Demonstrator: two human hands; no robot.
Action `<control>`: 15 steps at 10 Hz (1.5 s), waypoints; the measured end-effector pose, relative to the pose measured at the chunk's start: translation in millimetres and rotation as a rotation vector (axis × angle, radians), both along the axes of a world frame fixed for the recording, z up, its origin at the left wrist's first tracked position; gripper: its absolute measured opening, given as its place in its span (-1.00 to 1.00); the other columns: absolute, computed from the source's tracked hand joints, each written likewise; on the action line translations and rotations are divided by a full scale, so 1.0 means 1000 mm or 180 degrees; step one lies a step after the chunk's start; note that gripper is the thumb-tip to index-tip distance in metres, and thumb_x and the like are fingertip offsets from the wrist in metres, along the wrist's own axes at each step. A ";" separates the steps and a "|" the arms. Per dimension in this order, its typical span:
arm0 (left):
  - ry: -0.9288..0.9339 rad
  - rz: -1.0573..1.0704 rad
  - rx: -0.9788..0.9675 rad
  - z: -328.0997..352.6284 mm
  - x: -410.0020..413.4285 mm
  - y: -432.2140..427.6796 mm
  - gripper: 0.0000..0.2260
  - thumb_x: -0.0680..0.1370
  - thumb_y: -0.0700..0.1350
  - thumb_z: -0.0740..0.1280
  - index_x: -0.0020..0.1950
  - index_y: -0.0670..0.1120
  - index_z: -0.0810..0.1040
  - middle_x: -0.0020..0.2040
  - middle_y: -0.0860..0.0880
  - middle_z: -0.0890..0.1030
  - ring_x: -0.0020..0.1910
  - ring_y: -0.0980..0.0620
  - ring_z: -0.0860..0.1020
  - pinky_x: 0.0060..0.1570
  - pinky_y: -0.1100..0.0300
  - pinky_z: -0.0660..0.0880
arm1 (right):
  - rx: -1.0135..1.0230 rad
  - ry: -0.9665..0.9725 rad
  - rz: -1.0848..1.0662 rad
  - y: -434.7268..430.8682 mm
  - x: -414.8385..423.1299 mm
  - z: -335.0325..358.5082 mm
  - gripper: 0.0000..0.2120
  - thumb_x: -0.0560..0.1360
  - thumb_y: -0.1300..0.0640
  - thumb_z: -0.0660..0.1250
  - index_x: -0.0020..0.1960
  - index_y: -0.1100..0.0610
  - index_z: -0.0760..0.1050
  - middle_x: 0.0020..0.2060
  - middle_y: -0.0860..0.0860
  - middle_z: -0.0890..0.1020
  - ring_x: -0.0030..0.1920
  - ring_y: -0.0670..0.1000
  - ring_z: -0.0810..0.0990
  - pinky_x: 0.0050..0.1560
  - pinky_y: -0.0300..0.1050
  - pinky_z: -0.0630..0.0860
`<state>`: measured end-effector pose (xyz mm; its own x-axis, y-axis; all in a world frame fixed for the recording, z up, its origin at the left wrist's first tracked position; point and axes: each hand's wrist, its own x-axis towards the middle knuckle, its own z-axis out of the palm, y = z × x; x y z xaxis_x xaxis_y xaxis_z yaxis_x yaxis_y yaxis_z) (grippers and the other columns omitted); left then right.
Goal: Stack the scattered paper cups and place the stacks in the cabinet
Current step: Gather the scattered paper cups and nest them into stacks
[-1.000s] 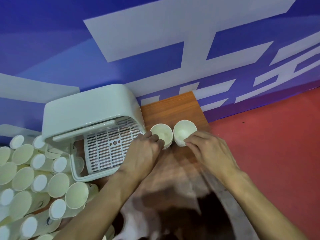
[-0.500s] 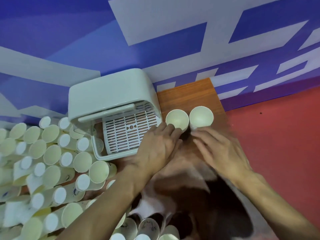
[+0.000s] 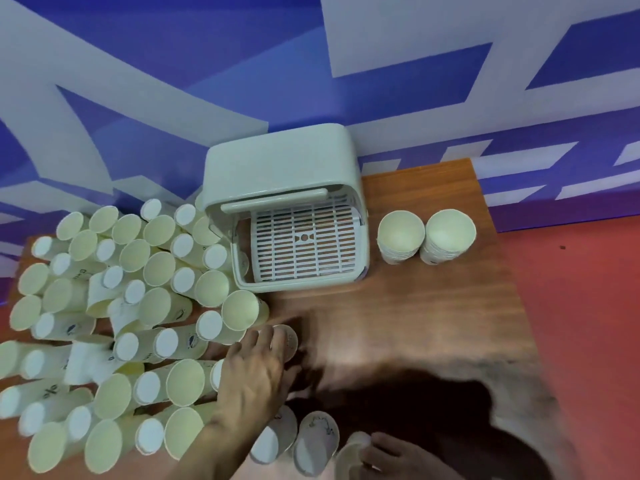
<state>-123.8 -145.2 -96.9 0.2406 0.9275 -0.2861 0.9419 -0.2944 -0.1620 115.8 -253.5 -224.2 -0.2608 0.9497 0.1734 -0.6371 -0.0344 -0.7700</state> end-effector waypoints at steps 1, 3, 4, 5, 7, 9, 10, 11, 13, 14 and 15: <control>0.0054 0.0417 0.0118 -0.007 -0.004 0.000 -0.44 0.23 0.15 0.56 0.07 -0.12 0.51 -0.09 -0.08 0.55 -0.18 -0.13 0.55 -0.31 0.01 0.45 | -0.0329 0.0025 0.0281 -0.004 0.005 -0.042 -0.52 0.72 0.31 -0.26 0.53 0.16 0.21 0.49 -0.09 0.40 0.47 -0.20 0.32 0.46 -0.39 0.14; 0.0201 0.0465 0.0275 -0.032 -0.013 0.004 -0.64 0.28 0.00 0.55 -0.08 -0.15 0.54 -0.32 -0.14 0.52 -0.33 -0.18 0.53 -0.37 0.05 0.37 | 0.3067 -0.2357 0.0423 -0.006 0.012 0.021 -0.73 0.66 0.08 0.13 0.26 -0.05 0.54 0.23 -0.07 0.58 0.31 0.02 0.49 0.39 -0.09 0.25; 0.0057 0.0450 0.0349 -0.027 -0.007 0.010 -0.61 0.29 0.12 0.44 -0.05 -0.13 0.53 -0.29 -0.11 0.55 -0.29 -0.18 0.53 -0.35 0.03 0.40 | 0.2386 -0.4748 0.2058 0.013 0.008 0.041 -0.72 0.64 -0.15 0.06 0.07 -0.11 0.52 0.00 -0.21 0.49 0.17 -0.14 0.47 0.43 -0.01 0.34; -0.0484 0.0396 0.0319 -0.023 0.009 0.012 -0.56 0.31 0.22 0.42 -0.04 -0.04 0.40 -0.21 -0.05 0.54 -0.23 -0.12 0.54 -0.29 0.03 0.45 | 0.2812 -0.5200 0.0719 0.029 0.011 0.049 -0.75 0.64 0.17 0.21 -0.19 0.00 0.49 -0.25 -0.05 0.48 -0.08 0.01 0.56 0.37 0.10 0.45; -0.1359 0.0815 -0.0150 -0.033 0.049 0.009 -0.34 0.33 0.37 0.36 0.22 -0.01 0.28 -0.08 -0.01 0.59 -0.10 -0.09 0.59 -0.17 0.06 0.51 | 0.2644 -0.5536 0.0194 0.070 0.026 0.060 -0.95 0.41 0.15 0.38 -0.23 0.04 0.55 -0.28 -0.04 0.55 -0.09 0.09 0.54 0.34 0.12 0.41; -0.0419 0.0076 -0.0784 -0.029 0.063 0.027 -0.07 0.48 0.38 0.19 0.52 0.20 -0.45 0.05 -0.05 0.62 -0.09 -0.08 0.58 -0.05 0.07 0.44 | 0.2585 -0.5740 0.0150 0.085 0.038 0.061 -0.94 0.40 0.17 0.35 -0.22 0.05 0.58 -0.30 -0.04 0.55 -0.05 0.10 0.53 0.37 0.11 0.40; -0.0308 0.0086 -0.1261 -0.036 0.067 0.036 -0.24 0.49 0.38 0.18 0.55 0.14 -0.08 0.14 -0.03 0.61 0.02 -0.10 0.60 -0.04 0.06 0.45 | 0.2524 -0.5781 0.0028 0.087 0.041 0.061 -0.94 0.41 0.17 0.37 -0.21 0.05 0.59 -0.29 -0.05 0.56 -0.02 0.09 0.52 0.40 0.11 0.38; -0.0363 0.0071 -0.1149 -0.042 0.076 0.036 -0.44 0.57 0.31 0.16 0.44 0.02 0.17 0.18 -0.05 0.60 0.07 -0.15 0.60 -0.01 0.02 0.49 | 0.2340 -0.5806 -0.0196 0.090 0.049 0.063 -0.91 0.44 0.16 0.34 -0.21 0.05 0.60 -0.28 -0.05 0.57 -0.01 0.09 0.52 0.41 0.09 0.37; -0.0940 -0.0223 -0.0274 -0.044 0.081 0.027 -0.70 0.57 0.24 0.25 0.18 0.12 0.55 0.07 0.03 0.62 -0.11 -0.02 0.64 -0.23 0.12 0.54 | 0.1713 -0.5926 -0.0957 0.090 0.072 0.067 -0.93 0.41 0.18 0.39 -0.18 0.07 0.65 -0.24 -0.05 0.61 -0.06 0.11 0.54 0.43 0.08 0.32; -0.0871 -0.0382 -0.0319 -0.050 0.091 0.026 -0.65 0.51 0.24 0.34 0.25 0.17 0.55 0.30 -0.01 0.55 -0.10 0.00 0.65 -0.25 0.12 0.56 | 0.1452 -0.5981 -0.1246 0.089 0.087 0.064 -0.96 0.41 0.17 0.43 -0.18 0.07 0.66 -0.20 -0.05 0.63 -0.06 0.12 0.55 0.38 0.06 0.33; -0.0692 -0.0526 -0.0130 -0.049 0.096 0.026 -0.56 0.42 0.21 0.45 0.28 0.18 0.53 0.51 -0.02 0.33 0.06 0.01 0.61 -0.26 0.14 0.56 | 0.1187 -0.6022 -0.1317 0.086 0.094 0.063 -0.92 0.42 0.05 0.48 -0.17 0.06 0.65 -0.16 -0.09 0.63 -0.06 0.10 0.53 0.22 0.03 0.40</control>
<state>-27.5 -119.4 -145.7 0.4476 0.8593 -0.2474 0.8919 -0.4490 0.0539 209.4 -167.2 -161.3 -0.1298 0.9789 0.1580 0.9417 0.1716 -0.2893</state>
